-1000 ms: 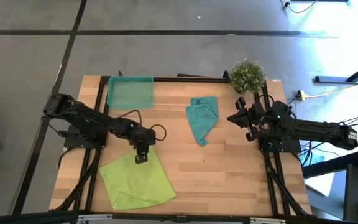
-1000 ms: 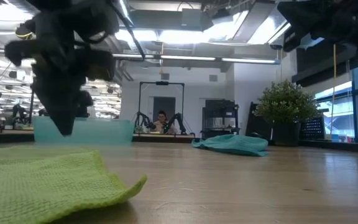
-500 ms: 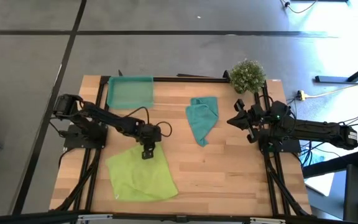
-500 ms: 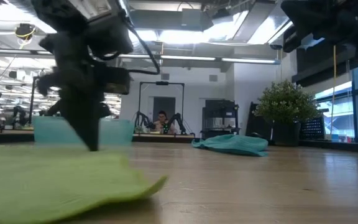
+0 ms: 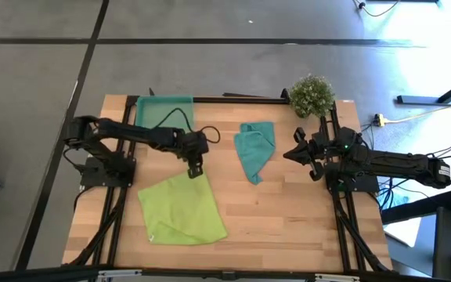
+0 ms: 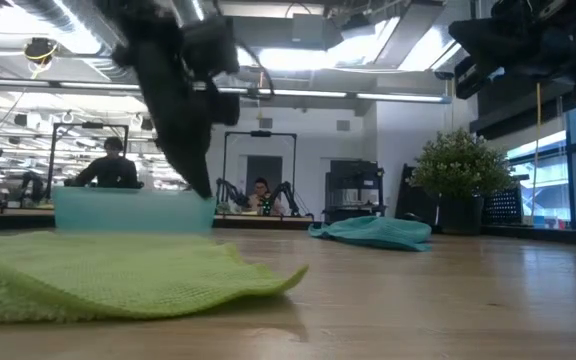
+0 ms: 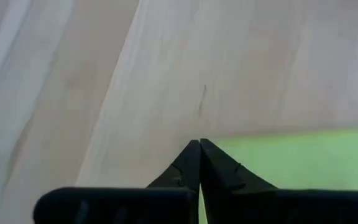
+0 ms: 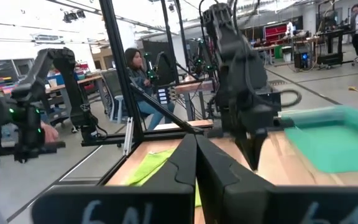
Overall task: Roll microfiber towels into tight, uniform cylinder then place into a basket
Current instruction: Roll the green microfiber cloth
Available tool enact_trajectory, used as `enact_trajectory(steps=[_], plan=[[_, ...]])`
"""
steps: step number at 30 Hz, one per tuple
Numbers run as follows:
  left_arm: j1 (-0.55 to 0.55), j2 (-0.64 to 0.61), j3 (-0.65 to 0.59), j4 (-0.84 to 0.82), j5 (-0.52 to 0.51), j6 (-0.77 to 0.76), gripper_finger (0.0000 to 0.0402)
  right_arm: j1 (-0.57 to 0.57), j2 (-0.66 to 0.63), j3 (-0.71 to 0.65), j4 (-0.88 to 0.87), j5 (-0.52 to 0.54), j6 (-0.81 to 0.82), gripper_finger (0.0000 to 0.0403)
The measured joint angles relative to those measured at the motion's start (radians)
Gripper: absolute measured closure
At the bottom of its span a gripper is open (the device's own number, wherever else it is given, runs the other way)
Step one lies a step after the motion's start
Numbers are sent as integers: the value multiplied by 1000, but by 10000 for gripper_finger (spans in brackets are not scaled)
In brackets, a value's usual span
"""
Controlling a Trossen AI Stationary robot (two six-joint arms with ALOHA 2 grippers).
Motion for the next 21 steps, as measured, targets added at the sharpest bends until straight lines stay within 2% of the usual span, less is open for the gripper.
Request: enact_trajectory(steps=[6, 10, 13, 18, 21], plan=[[-65, -70, 142, -408, 28, -262, 401, 0, 7, 12, -71, 0, -1, 397], [-176, -128, 144, -481, 80, -410, 401, 0, 45, 101, -280, 1, -33, 397], [-259, -164, 144, -506, 152, -528, 401, 0, 90, 190, -421, 1, -125, 397], [-376, -193, 145, -492, 213, -844, 401, 0, 167, 328, -534, 1, -227, 397], [-449, -194, 145, -492, 221, -967, 397, 1, 212, 393, -585, -32, -259, 397]])
